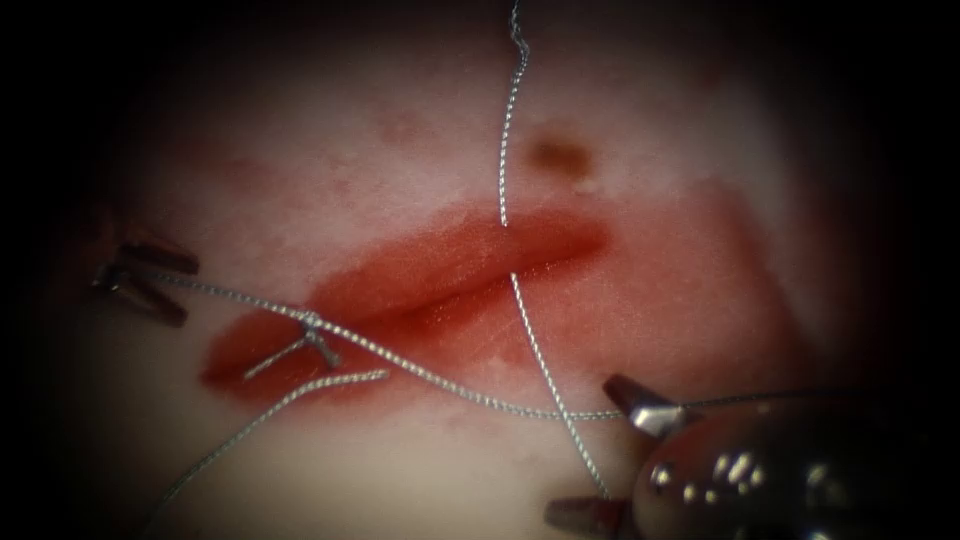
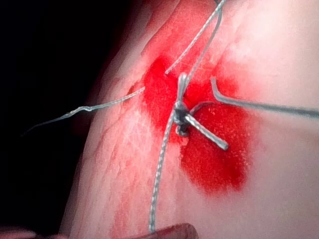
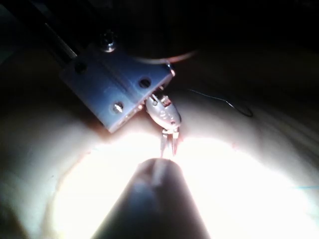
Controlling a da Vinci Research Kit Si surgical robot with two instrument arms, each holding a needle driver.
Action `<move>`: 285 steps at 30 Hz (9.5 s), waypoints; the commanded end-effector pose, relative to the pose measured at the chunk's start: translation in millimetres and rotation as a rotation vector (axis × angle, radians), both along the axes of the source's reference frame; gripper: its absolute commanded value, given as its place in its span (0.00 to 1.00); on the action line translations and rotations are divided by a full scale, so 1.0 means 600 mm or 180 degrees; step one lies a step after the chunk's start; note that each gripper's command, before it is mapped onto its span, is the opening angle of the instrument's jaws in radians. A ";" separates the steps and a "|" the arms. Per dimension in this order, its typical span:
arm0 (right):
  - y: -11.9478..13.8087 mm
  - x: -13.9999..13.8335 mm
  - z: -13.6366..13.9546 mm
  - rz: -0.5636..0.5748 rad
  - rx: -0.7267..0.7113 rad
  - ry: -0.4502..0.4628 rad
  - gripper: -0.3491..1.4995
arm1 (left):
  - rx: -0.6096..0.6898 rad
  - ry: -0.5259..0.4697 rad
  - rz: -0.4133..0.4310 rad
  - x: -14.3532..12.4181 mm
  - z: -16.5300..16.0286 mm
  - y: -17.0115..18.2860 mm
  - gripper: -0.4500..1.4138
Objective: Wound Closure
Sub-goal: Use the left tool to pull the needle into frame, then with the left tool, pick up the needle, then hand the needle to the right.
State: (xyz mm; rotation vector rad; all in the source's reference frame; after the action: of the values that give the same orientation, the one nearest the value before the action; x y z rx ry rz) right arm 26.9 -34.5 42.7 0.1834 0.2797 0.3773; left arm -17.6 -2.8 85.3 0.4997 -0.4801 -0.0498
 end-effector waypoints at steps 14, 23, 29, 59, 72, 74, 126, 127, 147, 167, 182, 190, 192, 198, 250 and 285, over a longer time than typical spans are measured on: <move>0.0011 0.0032 -0.0013 0.0054 0.0008 0.0001 0.87 | -0.0197 -0.0215 -0.0792 -0.0183 -0.0067 0.0050 0.00; 0.0018 0.0029 -0.0029 0.0056 0.0052 0.0000 0.86 | -0.0204 -0.0776 -0.0942 -0.0379 -0.0082 0.0007 0.41; 0.0017 0.0027 -0.0030 0.0048 0.0053 0.0005 0.87 | -0.0270 -0.0850 -0.0895 -0.0366 -0.0069 0.0012 0.91; 0.0010 0.0029 -0.0027 0.0105 0.0058 0.0009 0.88 | -0.0714 -0.0181 -0.0172 0.0093 0.0050 0.0135 0.66; 0.0008 0.0032 -0.0028 0.0112 0.0058 0.0006 0.88 | -0.0454 -0.0172 -0.0124 0.0046 0.0059 0.0122 0.00; 0.0008 0.0032 -0.0029 0.0113 0.0058 0.0005 0.88 | -0.0445 -0.0172 -0.0126 0.0044 0.0054 0.0120 0.00; -0.0002 0.0047 -0.0033 0.0146 0.0133 0.0025 0.88 | -0.1725 -0.0547 0.0631 0.0038 0.0090 0.0222 0.71; -0.0002 0.0048 -0.0034 0.0144 0.0149 0.0033 0.88 | -0.1548 -0.0497 0.0613 0.0040 0.0118 0.0210 0.69; -0.0011 0.0059 -0.0034 0.0167 0.0199 0.0052 0.88 | -0.1056 -0.0090 -0.0411 0.0027 0.0112 0.0196 0.00; 0.0039 0.0099 -0.0098 0.0526 0.0311 0.0472 0.68 | 0.0843 0.1267 -0.3157 -0.0086 -0.0011 0.0101 0.00; 0.0148 -0.0010 -0.0036 0.1307 -0.0279 0.1215 0.62 | 0.1565 -0.0106 -0.2325 -0.0064 0.0001 0.0028 0.00; 0.0146 0.0003 0.0023 0.1664 -0.0414 0.1644 0.61 | 0.2052 -0.0365 -0.2323 -0.0105 -0.0009 0.0010 0.00; 0.0140 0.0011 0.0034 0.1680 -0.0405 0.1683 0.60 | 0.2120 -0.0354 -0.2416 -0.0115 -0.0009 0.0011 0.00; 0.0133 0.0040 0.0023 0.1801 -0.0505 0.1842 0.62 | 0.2114 -0.0292 -0.2693 -0.0130 -0.0006 0.0014 0.00; 0.0144 0.0107 0.0021 0.2368 -0.0944 0.1499 0.19 | 0.1900 0.0034 -0.3251 -0.0172 -0.0007 -0.0002 0.00; 0.0190 -0.0025 0.0049 0.2093 -0.0757 0.1763 0.00 | 0.1379 -0.0516 -0.2581 -0.0074 0.0010 0.0062 0.95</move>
State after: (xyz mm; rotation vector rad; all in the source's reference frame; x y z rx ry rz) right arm 24.5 -24.1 45.9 -0.0446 0.9338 0.9353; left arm -21.5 0.1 86.4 0.6440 -0.8371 -0.8606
